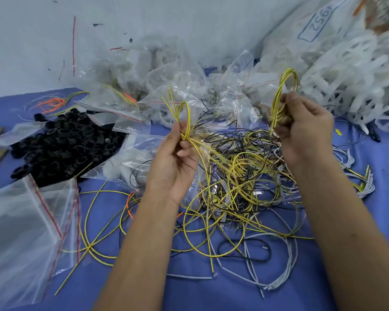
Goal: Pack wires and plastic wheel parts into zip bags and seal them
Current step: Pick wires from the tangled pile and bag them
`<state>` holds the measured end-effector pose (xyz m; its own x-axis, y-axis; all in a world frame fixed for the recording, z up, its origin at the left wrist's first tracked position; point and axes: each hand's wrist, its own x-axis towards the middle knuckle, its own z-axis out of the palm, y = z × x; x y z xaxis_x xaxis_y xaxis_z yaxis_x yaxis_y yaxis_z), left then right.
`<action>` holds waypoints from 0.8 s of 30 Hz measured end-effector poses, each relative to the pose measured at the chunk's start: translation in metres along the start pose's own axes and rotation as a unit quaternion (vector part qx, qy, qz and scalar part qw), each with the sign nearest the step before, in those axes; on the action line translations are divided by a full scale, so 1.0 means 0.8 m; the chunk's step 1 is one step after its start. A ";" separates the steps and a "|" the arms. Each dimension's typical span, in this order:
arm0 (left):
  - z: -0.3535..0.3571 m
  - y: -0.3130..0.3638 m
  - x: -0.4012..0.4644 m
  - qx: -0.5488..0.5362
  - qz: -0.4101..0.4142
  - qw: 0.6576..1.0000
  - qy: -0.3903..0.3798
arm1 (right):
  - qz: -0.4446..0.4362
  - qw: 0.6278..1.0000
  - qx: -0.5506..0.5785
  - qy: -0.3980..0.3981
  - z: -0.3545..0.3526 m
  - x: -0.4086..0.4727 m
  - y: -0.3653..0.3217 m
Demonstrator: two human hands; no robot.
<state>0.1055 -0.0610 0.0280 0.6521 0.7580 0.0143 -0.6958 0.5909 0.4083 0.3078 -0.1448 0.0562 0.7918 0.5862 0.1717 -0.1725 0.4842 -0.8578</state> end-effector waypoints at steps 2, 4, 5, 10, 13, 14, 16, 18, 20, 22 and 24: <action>-0.001 -0.007 -0.001 0.093 -0.025 0.995 -0.022 | 0.017 0.999 0.002 0.038 -0.005 0.003 0.003; -0.005 -0.019 -0.001 0.309 -0.041 0.950 -0.013 | 0.022 0.998 -0.004 0.052 -0.006 0.004 0.006; -0.008 -0.027 -0.001 0.406 -0.045 0.913 -0.008 | 0.020 0.998 -0.006 0.052 -0.006 0.004 0.007; -0.016 -0.050 0.000 0.659 0.098 0.746 0.015 | 0.020 0.999 -0.047 -0.004 -0.003 0.004 0.011; -0.016 -0.042 0.001 0.739 0.263 0.615 0.080 | -0.017 0.992 -0.121 -0.026 0.000 0.001 0.013; -0.018 -0.036 0.002 0.759 0.291 0.572 0.114 | -0.033 0.988 -0.147 -0.034 0.002 -0.001 0.013; -0.025 -0.024 0.003 0.805 0.263 0.505 0.164 | -0.052 0.981 -0.176 -0.056 0.007 -0.006 0.014; -0.034 -0.017 0.004 0.831 0.178 0.491 0.191 | -0.054 0.978 -0.185 -0.080 0.012 -0.011 0.017; -0.039 -0.013 0.004 0.854 0.131 0.463 0.199 | -0.052 0.976 -0.192 -0.092 0.016 -0.015 0.021; -0.040 -0.010 0.004 0.872 0.130 0.428 0.198 | -0.052 0.973 -0.203 -0.093 0.018 -0.017 0.024; -0.040 -0.006 0.005 0.878 0.135 0.411 0.204 | -0.049 0.972 -0.209 -0.090 0.018 -0.017 0.026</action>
<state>0.1014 -0.0519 -0.0034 0.2680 0.9253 0.2684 0.7983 -0.3693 0.4758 0.2847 -0.1335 0.0432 0.6698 0.6733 0.3132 0.1822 0.2599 -0.9483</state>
